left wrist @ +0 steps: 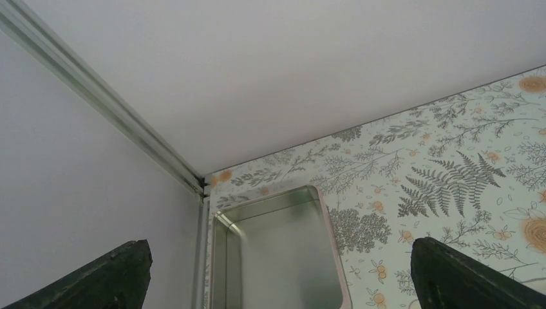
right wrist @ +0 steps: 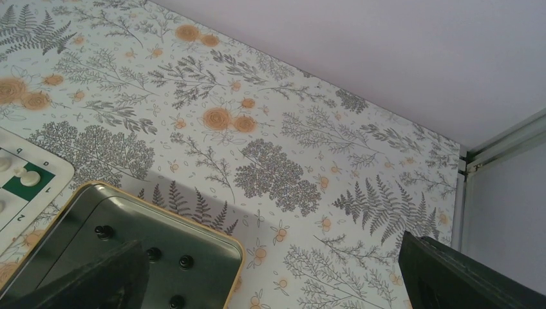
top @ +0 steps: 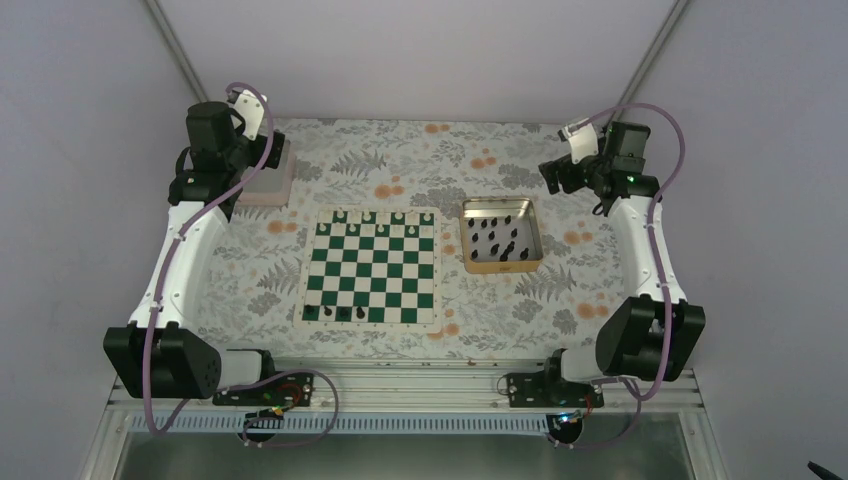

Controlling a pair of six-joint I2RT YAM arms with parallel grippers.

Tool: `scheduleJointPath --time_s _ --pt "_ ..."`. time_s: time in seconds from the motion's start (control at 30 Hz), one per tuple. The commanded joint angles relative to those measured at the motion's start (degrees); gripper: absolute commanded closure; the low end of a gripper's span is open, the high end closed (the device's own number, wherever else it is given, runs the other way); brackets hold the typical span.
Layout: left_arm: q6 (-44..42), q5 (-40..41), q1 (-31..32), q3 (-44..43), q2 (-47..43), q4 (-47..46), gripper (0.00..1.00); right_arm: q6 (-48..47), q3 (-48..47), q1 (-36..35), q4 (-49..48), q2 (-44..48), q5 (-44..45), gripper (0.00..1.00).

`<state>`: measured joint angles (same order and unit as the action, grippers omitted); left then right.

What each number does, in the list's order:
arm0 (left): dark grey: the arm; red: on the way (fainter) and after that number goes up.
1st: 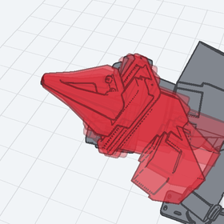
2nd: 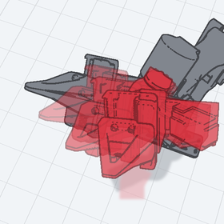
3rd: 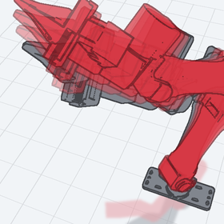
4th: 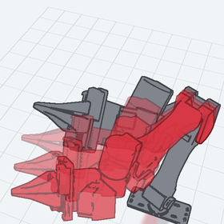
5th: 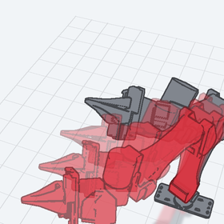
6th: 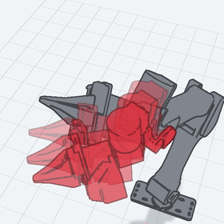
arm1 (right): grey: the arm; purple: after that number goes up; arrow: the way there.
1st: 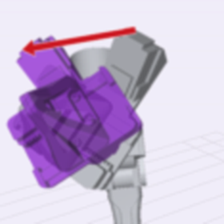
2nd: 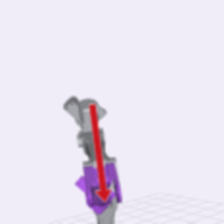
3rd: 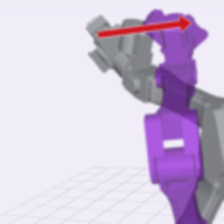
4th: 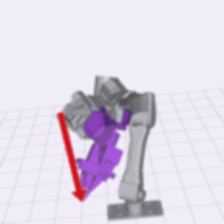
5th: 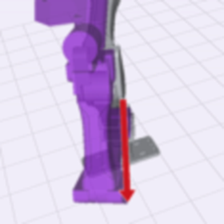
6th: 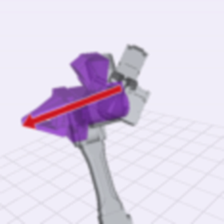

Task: Set up the chess pieces on the board
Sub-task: Pick up the chess piece from the storage box.

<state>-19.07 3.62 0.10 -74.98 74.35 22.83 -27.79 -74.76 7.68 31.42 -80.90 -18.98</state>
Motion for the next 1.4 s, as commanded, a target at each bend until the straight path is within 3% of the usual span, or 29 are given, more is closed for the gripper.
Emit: scheduleJointPath --time_s 0.0,0.23,0.47,0.57,0.7,1.17,1.37 --pt "-0.73 0.03 -0.37 -0.34 -0.41 -0.66 0.00 -1.44 -1.77 0.49 0.87 -0.45 -0.36 0.00" --pt "-1.40 0.54 -0.36 -0.41 -1.04 -0.85 0.00 -3.41 -2.34 -0.07 3.72 -0.96 -0.13 0.00" --pt "-1.75 1.17 -0.38 -0.10 -1.22 -1.08 0.00 -8.73 -2.21 -5.33 10.37 -1.99 3.17 0.00" --pt "-2.05 1.29 -0.35 -0.08 -1.02 -1.01 0.00 -11.94 -2.50 -9.78 18.18 -3.12 3.68 0.07" --pt "-2.20 1.48 -0.33 -0.08 -0.66 -1.11 0.00 -11.59 -0.77 -14.31 21.56 -5.17 10.52 0.18" --pt "-1.67 1.71 -0.36 1.40 -0.05 -1.51 0.00 -10.11 5.48 -17.06 23.42 -11.23 11.79 0.46" --pt "-1.85 1.42 -0.31 2.32 -0.07 -1.96 0.00 -8.60 7.18 -19.79 22.97 -12.71 12.56 0.51"
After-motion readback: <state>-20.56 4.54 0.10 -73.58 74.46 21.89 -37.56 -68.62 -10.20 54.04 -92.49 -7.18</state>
